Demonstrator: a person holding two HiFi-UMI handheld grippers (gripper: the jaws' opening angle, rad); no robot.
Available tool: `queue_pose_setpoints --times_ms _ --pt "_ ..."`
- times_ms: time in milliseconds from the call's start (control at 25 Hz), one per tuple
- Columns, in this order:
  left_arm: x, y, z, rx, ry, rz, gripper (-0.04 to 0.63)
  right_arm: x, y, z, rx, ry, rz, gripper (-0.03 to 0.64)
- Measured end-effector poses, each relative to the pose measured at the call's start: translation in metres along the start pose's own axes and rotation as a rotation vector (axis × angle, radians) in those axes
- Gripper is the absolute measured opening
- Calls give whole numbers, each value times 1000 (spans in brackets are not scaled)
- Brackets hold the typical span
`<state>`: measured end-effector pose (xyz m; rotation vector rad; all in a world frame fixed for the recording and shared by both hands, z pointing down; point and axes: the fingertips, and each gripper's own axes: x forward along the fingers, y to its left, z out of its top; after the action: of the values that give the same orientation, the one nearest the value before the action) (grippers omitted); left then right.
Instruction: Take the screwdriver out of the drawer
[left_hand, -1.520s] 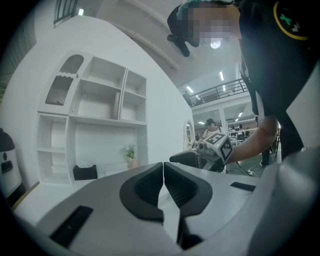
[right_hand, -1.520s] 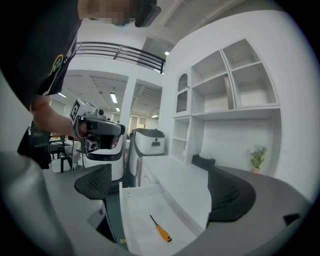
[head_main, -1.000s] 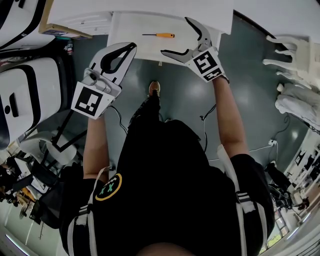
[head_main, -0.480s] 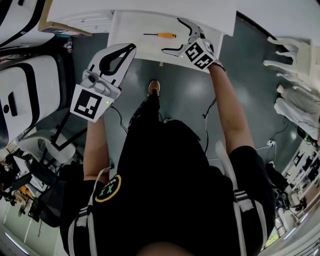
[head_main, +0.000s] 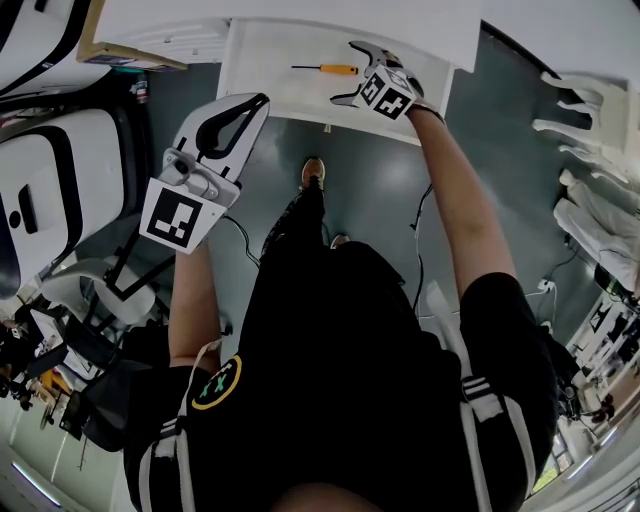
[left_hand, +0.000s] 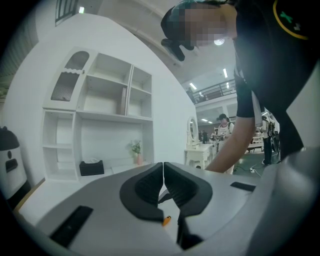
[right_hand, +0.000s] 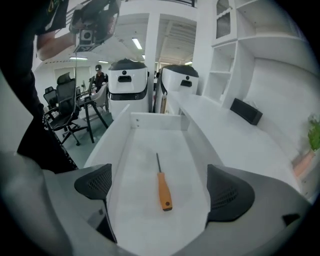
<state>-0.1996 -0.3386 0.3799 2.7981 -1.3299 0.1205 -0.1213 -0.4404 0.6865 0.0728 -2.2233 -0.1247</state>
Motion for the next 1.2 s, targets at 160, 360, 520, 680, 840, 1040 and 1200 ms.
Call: queue_pose_setpoints --times_ms 160,360,520,680,840,1040,1200 --pt "-3 2 -7 -6 13 -1 21 29 -3 -21 -2 88 46 592" --pt "-7 3 -14 -21 30 -1 21 53 -6 -42 -20 186 110 592" --pt "-12 7 -21 -29 45 8 21 68 -8 -50 -26 231 149 591" --pt "-14 6 -25 -31 62 15 21 77 -8 -64 -29 274 178 591" --pt "-18 6 -29 -33 70 22 21 85 -6 -68 -23 274 195 591" --pt "-20 2 -37 -43 88 25 21 90 -1 -79 -46 298 220 586" --pt "-19 1 -42 -50 104 22 21 93 -3 -83 -42 290 209 563"
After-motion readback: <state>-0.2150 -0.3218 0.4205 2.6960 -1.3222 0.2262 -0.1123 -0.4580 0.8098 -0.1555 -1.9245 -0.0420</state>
